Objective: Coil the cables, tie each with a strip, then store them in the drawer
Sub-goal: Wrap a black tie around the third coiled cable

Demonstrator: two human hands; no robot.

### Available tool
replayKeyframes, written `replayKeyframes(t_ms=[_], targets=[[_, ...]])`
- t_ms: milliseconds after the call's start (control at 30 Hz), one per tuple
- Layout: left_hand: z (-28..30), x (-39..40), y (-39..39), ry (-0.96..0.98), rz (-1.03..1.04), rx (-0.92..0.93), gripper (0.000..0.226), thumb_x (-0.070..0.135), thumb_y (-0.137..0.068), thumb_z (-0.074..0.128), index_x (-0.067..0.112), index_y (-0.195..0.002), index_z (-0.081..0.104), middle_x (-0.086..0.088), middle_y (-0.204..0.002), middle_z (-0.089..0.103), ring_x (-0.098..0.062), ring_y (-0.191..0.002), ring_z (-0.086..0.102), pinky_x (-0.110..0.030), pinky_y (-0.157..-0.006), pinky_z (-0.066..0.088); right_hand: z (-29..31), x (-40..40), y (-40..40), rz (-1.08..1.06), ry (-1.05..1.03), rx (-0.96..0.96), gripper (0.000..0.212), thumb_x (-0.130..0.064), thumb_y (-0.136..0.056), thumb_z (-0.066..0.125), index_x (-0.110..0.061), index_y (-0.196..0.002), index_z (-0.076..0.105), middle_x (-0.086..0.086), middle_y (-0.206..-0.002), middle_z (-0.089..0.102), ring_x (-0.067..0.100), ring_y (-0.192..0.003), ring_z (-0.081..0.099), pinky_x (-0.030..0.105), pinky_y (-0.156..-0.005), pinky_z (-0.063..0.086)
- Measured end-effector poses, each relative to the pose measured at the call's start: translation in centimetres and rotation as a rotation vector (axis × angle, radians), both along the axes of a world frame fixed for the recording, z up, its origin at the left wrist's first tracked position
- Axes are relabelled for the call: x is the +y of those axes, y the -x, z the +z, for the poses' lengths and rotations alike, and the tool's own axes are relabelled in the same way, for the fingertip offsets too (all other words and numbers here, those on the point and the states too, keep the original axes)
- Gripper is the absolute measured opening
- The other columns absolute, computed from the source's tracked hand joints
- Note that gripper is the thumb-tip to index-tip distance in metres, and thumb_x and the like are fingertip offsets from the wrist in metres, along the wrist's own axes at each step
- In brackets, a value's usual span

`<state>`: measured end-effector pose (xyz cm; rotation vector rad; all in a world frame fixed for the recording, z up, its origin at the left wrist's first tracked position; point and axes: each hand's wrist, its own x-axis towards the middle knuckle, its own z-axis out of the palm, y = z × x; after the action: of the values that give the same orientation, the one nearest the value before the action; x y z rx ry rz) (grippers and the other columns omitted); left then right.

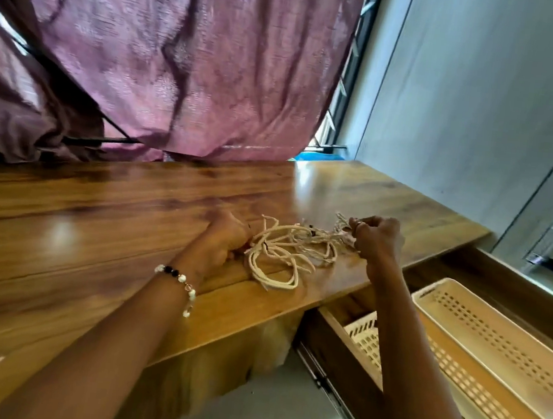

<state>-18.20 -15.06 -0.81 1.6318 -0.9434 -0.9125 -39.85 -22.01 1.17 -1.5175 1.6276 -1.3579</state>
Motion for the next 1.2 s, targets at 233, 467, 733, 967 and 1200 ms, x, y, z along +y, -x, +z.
replayKeyframes(t_ms=[233,467,733,967,1200], targets=[[-2.2,-0.5,0.5,0.05,0.064,-0.126,0.016,0.015,-0.069,0.083,0.008,-0.061,0.071,-0.003,-0.053,0.061,-0.01,-0.046,0.049,-0.021,-0.045,0.036,-0.5,-0.8,-0.9,0.166,0.085,-0.045,0.022,-0.028,-0.086,0.068,-0.008,-0.095,0.072,0.004,-0.079,0.072,0.015,-0.069,0.063,0.036,-0.068,0.051],[-1.7,-0.2,-0.9,0.152,0.117,0.038,0.006,0.009,-0.078,0.075,0.008,-0.077,0.068,-0.01,-0.07,0.07,-0.017,-0.054,0.061,-0.03,-0.053,0.047,-0.5,2.3,-3.7,0.653,0.018,-0.042,0.015,-0.019,-0.094,0.058,-0.011,-0.097,0.07,0.011,-0.085,0.067,0.016,-0.069,0.057,0.03,-0.056,0.045],[-0.6,0.5,-2.0,0.264,0.009,0.507,0.003,-0.001,-0.086,0.063,-0.004,-0.087,0.061,-0.016,-0.068,0.067,-0.02,-0.051,0.066,-0.033,-0.046,0.056,-2.7,3.0,-4.8,0.81,-0.025,-0.042,0.019,0.015,-0.082,0.06,0.004,-0.096,0.066,0.012,-0.083,0.065,0.014,-0.073,0.059,0.024,-0.069,0.049],[-0.4,1.1,-1.8,0.228,-0.156,0.568,0.007,0.004,-0.091,0.057,0.001,-0.087,0.063,-0.013,-0.066,0.067,-0.02,-0.053,0.066,-0.035,-0.048,0.055,-4.9,3.1,-5.2,0.737,0.109,0.02,0.02,0.006,-0.073,0.074,-0.003,-0.089,0.067,0.008,-0.082,0.07,0.015,-0.074,0.065,0.033,-0.072,0.057],[-0.1,0.9,-0.3,0.349,-0.041,0.442,0.008,0.014,-0.095,0.056,0.011,-0.087,0.055,-0.006,-0.059,0.061,-0.011,-0.041,0.056,-0.022,-0.039,0.047,-4.0,2.5,-5.5,0.61,0.162,-0.073,0.043,0.02,-0.079,0.052,-0.018,-0.087,0.07,0.005,-0.088,0.073,0.022,-0.087,0.069,0.037,-0.082,0.057]])
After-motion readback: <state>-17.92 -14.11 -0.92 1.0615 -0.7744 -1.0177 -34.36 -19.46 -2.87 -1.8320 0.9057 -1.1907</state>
